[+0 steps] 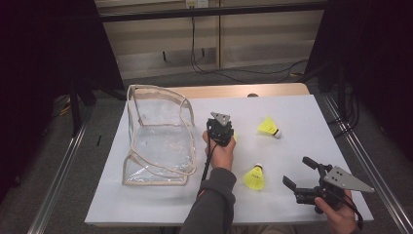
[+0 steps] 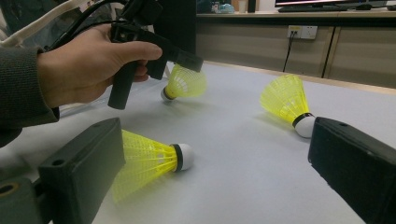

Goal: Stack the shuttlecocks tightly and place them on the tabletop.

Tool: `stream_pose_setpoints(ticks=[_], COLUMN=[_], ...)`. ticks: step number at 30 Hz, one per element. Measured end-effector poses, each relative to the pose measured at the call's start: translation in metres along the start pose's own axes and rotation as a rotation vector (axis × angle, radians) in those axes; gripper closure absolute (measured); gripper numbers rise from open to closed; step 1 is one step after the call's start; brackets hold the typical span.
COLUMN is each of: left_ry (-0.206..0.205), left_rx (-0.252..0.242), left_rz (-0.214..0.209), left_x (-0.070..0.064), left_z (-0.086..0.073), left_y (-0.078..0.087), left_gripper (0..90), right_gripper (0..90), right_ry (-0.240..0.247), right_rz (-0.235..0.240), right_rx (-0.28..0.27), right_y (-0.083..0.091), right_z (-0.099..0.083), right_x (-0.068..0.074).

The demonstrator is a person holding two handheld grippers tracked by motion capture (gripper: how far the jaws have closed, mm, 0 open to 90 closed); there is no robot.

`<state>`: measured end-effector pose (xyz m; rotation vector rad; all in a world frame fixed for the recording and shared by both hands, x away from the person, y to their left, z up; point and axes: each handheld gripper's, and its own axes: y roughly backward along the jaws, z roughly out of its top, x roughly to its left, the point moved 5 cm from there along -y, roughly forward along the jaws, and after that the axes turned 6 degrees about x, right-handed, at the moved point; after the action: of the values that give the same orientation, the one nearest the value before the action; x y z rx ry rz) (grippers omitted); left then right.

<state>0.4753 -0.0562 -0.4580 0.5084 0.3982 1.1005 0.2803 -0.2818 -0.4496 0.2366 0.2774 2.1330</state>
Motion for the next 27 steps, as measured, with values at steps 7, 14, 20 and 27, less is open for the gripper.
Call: stream_pose_setpoints(ticks=[7,14,20,27], left_ry=[0.011,0.017,0.011,0.003], left_rx=[0.017,0.029,0.027,0.035], left_rz=[-0.012,-0.021,-0.021,-0.02], left_x=[0.0024,0.0054,0.0048,0.004], left_z=[-0.0024,-0.0025,-0.0011,0.0026], left_y=[-0.0019,-0.0005,0.0002,0.0004], left_gripper=[65.8,65.7,65.2,65.0], right_gripper=[3.2,3.2,3.3,3.2], right_ry=[-0.006,-0.003,-0.003,-0.003], right_rz=[0.001,0.007,0.006,0.009], right_rx=[0.005,0.006,0.003,0.005], right_y=[-0.0004,-0.0008,-0.0003,-0.0007], right_z=[-0.0006,-0.0007,-0.0004,-0.0007], right_x=[0.0005,0.0014,0.001,0.0017])
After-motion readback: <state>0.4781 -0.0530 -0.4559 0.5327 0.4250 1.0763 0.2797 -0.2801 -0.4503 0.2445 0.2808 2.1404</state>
